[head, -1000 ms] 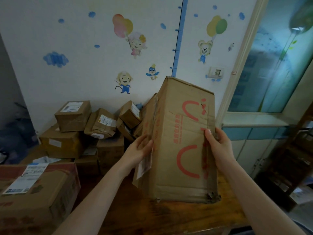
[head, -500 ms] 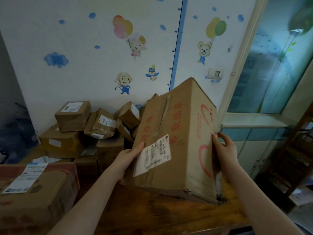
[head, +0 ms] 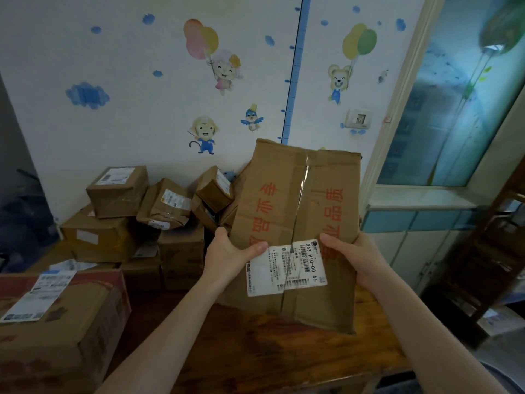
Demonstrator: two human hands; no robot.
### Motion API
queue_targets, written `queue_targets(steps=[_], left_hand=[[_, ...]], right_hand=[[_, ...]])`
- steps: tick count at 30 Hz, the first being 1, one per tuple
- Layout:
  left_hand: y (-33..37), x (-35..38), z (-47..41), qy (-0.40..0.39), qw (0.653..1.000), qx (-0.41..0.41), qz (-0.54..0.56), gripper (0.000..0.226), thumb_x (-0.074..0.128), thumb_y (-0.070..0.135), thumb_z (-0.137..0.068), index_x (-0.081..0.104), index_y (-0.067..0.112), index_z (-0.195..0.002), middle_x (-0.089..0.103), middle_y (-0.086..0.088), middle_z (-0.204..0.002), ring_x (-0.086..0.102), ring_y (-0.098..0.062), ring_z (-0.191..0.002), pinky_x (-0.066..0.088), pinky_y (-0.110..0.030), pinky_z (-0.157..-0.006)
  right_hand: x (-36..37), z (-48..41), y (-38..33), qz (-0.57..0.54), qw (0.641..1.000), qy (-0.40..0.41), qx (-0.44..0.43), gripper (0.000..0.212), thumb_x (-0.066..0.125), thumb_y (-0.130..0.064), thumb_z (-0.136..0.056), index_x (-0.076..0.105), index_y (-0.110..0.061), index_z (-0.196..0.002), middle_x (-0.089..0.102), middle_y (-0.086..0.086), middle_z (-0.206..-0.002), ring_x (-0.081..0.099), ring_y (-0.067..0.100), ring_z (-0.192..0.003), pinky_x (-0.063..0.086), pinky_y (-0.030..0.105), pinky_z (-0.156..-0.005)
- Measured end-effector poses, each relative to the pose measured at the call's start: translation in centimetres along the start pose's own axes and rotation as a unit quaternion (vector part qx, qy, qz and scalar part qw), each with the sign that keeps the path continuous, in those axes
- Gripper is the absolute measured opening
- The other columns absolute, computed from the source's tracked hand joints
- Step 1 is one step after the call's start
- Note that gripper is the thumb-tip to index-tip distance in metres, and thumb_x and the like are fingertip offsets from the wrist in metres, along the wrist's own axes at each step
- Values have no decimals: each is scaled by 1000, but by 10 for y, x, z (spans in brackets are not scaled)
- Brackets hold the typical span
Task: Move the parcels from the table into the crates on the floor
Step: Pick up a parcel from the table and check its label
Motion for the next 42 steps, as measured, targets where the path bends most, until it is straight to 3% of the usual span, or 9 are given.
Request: queue_targets(steps=[6, 10, 13, 19, 26, 30, 33, 37, 42], left_hand=[[-3, 7, 0, -49, 996, -19, 68, 78, 81, 50, -63, 50, 14, -124, 60, 1, -116, 58, -19, -106, 49, -35, -87], [3, 7, 3, -40, 991, -5, 127, 33, 77, 38, -75, 58, 30, -101, 64, 9, -99, 61, -16, -100, 48, -38, -92], [7, 4, 5, -10, 994, 26, 110, 27, 77, 33, -76, 55, 32, -93, 62, 10, -93, 59, -13, -93, 48, -32, -87], [13, -1, 3, -2, 995, 43, 93, 39, 72, 43, -78, 58, 24, -108, 63, 10, -98, 59, -10, -94, 47, -26, -81], [19, -2, -4, -7, 998, 44, 42, 31, 58, 46, -89, 57, 18, -103, 63, 4, -97, 60, -10, -87, 51, -23, -70], [13, 11, -1, -105, 981, -33, 161, 40, 49, 50, -92, 61, 17, -112, 68, -2, -106, 65, -18, -95, 53, -34, -79], [20, 19, 5, -181, 962, -40, 203, 41, 33, 51, -97, 56, 29, -123, 65, 6, -113, 62, -8, -98, 49, -26, -74], [30, 27, 3, -226, 963, 10, 149, 53, 28, 59, -93, 23, 48, -144, 32, 13, -150, 34, -12, -136, 33, -38, -110], [21, 34, 2, -236, 961, 11, 148, 57, 30, 63, -90, 20, 49, -145, 24, 13, -154, 26, -13, -140, 24, -44, -116]], right_hand=[[-2, 1, -6, 15, 999, 7, -44, 46, 78, -18, -73, 58, -16, -115, 68, 1, -102, 65, 15, -91, 50, 26, -66], [-1, 2, -7, 7, 998, 15, -58, 47, 76, -30, -75, 56, -17, -115, 69, 2, -103, 66, 20, -93, 55, 39, -79], [-2, 4, -9, -2, 996, 38, -78, 37, 73, -28, -79, 59, -16, -111, 69, 2, -99, 67, 20, -90, 56, 41, -81], [-1, 1, -8, -10, 997, 40, -71, 43, 68, -38, -82, 57, -15, -117, 69, 2, -102, 66, 21, -94, 54, 41, -83], [-9, -1, 0, -19, 996, 77, -45, 24, 58, -40, -90, 60, -17, -97, 68, 4, -92, 65, 19, -84, 50, 30, -67], [-19, -5, 12, -49, 995, 80, 18, 35, 61, -47, -85, 60, -16, -101, 69, 9, -97, 65, 29, -92, 51, 47, -88], [-23, -7, 22, -118, 989, 43, 77, 37, 63, -41, -85, 61, -14, -110, 70, 10, -96, 67, 28, -84, 53, 41, -73], [-32, -6, 27, -102, 992, 38, 70, 31, 62, -31, -89, 60, -9, -112, 72, 10, -92, 67, 26, -79, 49, 34, -63], [-34, -5, 36, -88, 991, 51, 81, 35, 62, -34, -87, 60, -8, -110, 71, 12, -93, 66, 29, -82, 49, 38, -66]])
Point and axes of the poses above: each hand's wrist, its own z-axis away from the middle knuckle, its own x-axis out of the palm, y = z × x, the point moved 10 cm from there along -z, towards the middle knuckle
